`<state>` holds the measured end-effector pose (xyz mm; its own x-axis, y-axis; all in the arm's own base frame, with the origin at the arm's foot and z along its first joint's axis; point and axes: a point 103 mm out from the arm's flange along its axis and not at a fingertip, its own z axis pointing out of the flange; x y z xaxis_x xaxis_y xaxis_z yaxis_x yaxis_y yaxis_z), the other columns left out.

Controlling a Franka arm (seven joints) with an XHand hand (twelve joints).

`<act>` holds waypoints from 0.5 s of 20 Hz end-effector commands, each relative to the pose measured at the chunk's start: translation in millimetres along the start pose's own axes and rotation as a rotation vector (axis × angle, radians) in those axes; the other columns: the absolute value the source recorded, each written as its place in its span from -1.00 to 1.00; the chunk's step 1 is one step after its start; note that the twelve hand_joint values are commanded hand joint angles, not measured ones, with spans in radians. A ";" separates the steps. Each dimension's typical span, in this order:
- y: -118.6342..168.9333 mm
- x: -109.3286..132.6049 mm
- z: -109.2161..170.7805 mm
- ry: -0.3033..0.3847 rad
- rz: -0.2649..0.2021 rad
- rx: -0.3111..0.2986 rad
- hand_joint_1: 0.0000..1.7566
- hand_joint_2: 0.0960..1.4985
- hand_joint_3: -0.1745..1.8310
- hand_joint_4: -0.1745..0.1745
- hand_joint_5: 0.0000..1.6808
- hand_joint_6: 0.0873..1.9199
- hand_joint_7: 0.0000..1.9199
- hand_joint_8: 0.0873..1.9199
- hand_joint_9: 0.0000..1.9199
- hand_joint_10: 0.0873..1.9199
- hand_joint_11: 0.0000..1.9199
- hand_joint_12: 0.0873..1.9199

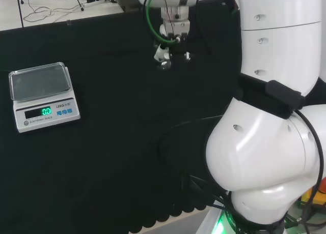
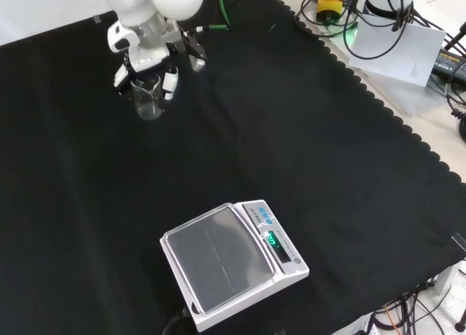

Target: Put the beaker on the electronic balance.

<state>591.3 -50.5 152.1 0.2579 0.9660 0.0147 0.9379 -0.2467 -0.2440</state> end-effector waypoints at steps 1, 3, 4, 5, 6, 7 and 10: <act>-7.7 8.0 -31.0 -0.029 -0.018 -0.025 0.21 0.43 -0.53 -0.69 -0.11 0.44 -0.36 0.44 -0.12 0.18 -0.03 0.17; -6.8 12.2 -31.6 -0.032 -0.031 -0.017 0.21 0.43 -0.52 -0.70 -0.11 0.44 -0.35 0.44 -0.12 0.19 -0.03 0.17; -5.9 14.8 -32.2 -0.037 -0.039 -0.014 0.21 0.43 -0.52 -0.70 -0.11 0.43 -0.35 0.44 -0.12 0.19 -0.02 0.17; -4.8 18.3 -33.0 -0.039 -0.049 -0.013 0.21 0.42 -0.52 -0.70 -0.11 0.43 -0.35 0.44 -0.12 0.19 -0.02 0.17; -3.7 22.8 -33.7 -0.039 -0.060 -0.012 0.21 0.42 -0.52 -0.72 -0.11 0.43 -0.35 0.44 -0.12 0.19 -0.02 0.16; -2.5 30.7 -34.2 -0.041 -0.073 -0.012 0.22 0.41 -0.52 -0.73 -0.10 0.42 -0.35 0.44 -0.12 0.19 -0.02 0.16; 1.8 60.1 -34.9 -0.043 -0.108 -0.004 0.22 0.41 -0.51 -0.74 -0.10 0.42 -0.35 0.44 -0.12 0.19 -0.02 0.16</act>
<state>603.6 -31.8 188.0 0.2049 0.9788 -0.0032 0.9545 -0.2005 -0.2206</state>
